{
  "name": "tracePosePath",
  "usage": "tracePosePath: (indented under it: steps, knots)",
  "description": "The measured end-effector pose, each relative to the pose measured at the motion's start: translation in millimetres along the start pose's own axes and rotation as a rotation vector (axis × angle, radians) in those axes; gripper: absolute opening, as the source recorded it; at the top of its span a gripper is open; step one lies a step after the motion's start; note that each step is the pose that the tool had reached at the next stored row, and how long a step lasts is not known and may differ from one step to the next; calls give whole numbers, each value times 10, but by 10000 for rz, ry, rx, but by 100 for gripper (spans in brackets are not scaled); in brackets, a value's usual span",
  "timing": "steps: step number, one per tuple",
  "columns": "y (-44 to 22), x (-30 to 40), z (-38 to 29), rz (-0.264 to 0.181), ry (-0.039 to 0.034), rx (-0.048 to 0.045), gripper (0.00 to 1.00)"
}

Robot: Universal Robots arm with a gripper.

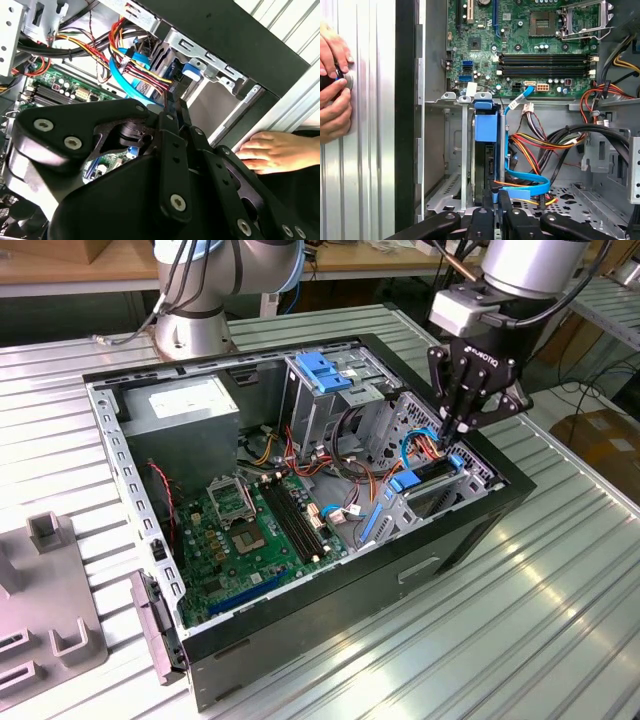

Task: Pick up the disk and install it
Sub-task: 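Insert the second disk wire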

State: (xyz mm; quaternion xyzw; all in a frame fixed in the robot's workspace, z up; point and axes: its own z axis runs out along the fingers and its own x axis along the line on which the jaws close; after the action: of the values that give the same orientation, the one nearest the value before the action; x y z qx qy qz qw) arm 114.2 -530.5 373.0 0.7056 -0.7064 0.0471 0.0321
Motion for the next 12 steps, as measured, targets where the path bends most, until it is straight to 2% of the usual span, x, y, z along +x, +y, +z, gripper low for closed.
tracePosePath:
  steps: [2, 4, 5, 6, 8, 10, 11, 12]
  knots:
    - [4, 3, 1, -4, -1, 0, 16]
    - [76, 5, 4, -5, -3, 8, 16]
    - [83, 5, 8, -3, -15, 19, 16]
    - [86, 5, 11, -2, -60, 23, 16]
    - [90, 7, 13, 5, -382, 26, 16]
    - [92, 15, 15, 16, -791, 25, 16]
    - [94, 35, 17, 21, -1021, 26, 16]
    - [95, 54, 20, 21, -1036, 27, 16]
